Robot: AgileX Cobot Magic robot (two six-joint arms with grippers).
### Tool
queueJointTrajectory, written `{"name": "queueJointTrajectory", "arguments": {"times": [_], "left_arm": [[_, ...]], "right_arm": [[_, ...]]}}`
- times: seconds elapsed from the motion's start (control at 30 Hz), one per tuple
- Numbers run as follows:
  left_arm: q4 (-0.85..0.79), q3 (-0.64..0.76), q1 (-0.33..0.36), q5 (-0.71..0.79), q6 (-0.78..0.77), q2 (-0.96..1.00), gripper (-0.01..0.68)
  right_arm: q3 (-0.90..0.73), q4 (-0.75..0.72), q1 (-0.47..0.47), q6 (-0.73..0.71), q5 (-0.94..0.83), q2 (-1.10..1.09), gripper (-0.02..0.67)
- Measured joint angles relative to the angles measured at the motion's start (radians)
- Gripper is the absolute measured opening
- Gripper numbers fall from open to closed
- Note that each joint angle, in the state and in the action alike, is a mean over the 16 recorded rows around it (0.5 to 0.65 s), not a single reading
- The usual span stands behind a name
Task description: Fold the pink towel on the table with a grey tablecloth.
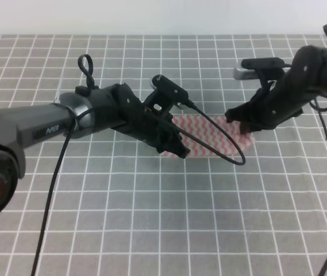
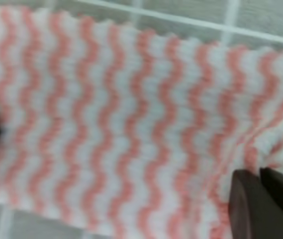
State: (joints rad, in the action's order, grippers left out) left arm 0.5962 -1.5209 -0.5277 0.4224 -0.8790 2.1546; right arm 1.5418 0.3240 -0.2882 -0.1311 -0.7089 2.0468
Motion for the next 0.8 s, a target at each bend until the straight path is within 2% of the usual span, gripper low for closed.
{"name": "queueJointTrajectory", "arguments": {"times": [0.33, 0.8], "left_arm": [[-0.001, 0.000, 0.009, 0.001, 0.000, -0.043, -0.001], [-0.003, 0.000, 0.066, 0.035, -0.001, -0.251, -0.001]], "right_arm": [[0.021, 0.215, 0.000, -0.166, -0.029, -0.001, -0.013], [0.022, 0.462, -0.003, -0.320, -0.025, 0.003, -0.014]]}}
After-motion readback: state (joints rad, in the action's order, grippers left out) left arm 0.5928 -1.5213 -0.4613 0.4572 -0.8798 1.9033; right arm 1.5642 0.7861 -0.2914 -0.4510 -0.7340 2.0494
